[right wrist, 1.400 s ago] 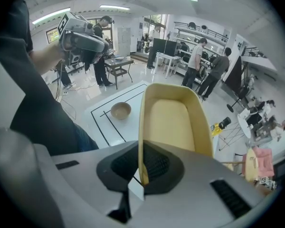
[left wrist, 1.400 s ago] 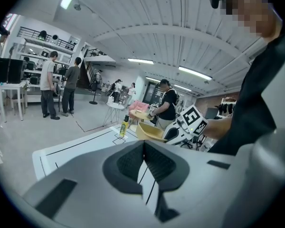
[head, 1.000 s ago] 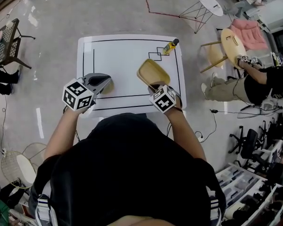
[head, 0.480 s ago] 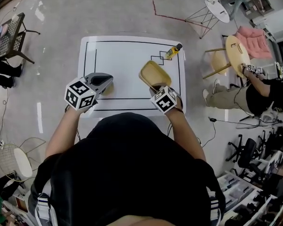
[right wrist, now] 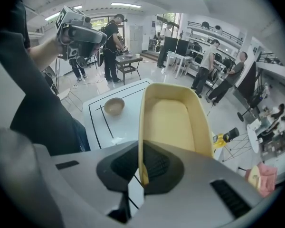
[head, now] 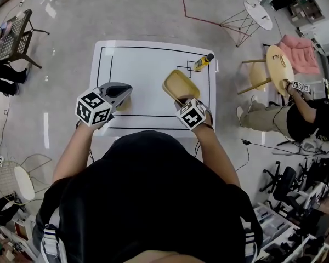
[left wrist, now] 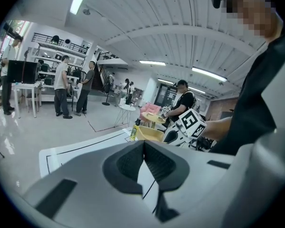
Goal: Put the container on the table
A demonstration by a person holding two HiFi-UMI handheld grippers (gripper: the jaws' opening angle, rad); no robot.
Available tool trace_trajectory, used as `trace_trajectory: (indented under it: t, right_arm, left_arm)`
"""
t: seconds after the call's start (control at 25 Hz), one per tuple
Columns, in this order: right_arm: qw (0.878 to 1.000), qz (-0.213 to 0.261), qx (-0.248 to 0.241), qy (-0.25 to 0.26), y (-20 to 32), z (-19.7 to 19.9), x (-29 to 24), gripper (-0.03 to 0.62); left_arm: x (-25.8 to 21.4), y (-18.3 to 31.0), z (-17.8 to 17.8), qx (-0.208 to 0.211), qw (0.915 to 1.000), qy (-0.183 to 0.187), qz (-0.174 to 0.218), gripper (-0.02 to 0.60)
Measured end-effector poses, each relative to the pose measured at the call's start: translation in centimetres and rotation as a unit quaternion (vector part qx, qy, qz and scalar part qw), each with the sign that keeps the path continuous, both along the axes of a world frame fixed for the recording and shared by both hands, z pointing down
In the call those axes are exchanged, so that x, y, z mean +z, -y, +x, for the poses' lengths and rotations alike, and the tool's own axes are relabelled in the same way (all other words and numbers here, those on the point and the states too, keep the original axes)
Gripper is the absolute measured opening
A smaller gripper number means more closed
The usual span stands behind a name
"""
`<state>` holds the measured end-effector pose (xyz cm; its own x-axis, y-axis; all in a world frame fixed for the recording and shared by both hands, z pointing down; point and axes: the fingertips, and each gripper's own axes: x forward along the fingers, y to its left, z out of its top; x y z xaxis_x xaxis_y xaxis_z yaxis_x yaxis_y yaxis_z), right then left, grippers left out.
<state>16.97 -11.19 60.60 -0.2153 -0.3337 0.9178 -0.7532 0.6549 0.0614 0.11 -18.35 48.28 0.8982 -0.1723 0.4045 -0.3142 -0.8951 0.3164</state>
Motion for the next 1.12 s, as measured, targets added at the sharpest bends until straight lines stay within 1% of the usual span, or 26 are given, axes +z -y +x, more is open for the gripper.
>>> trace_trajectory:
  t: [0.2,0.96,1.12]
  right_arm:
    - [1.000,-0.010,-0.008,0.001,0.7,0.4,1.1,0.008]
    - [0.997,-0.065,-0.043,0.003,2.5,0.8,7.3,0.008]
    - [0.996,-0.073,-0.054,-0.004,2.6,1.3,8.6,0.008]
  left_arm:
    - [0.1,0.8,0.1,-0.012,0.9999,0.001,-0.001,0.008]
    - [2.2,2.8,-0.2,-0.055,0.9979,0.019,-0.028,0.008]
    - [2.7,3.4,0.5,-0.063,0.9974,0.012,-0.032,0.008]
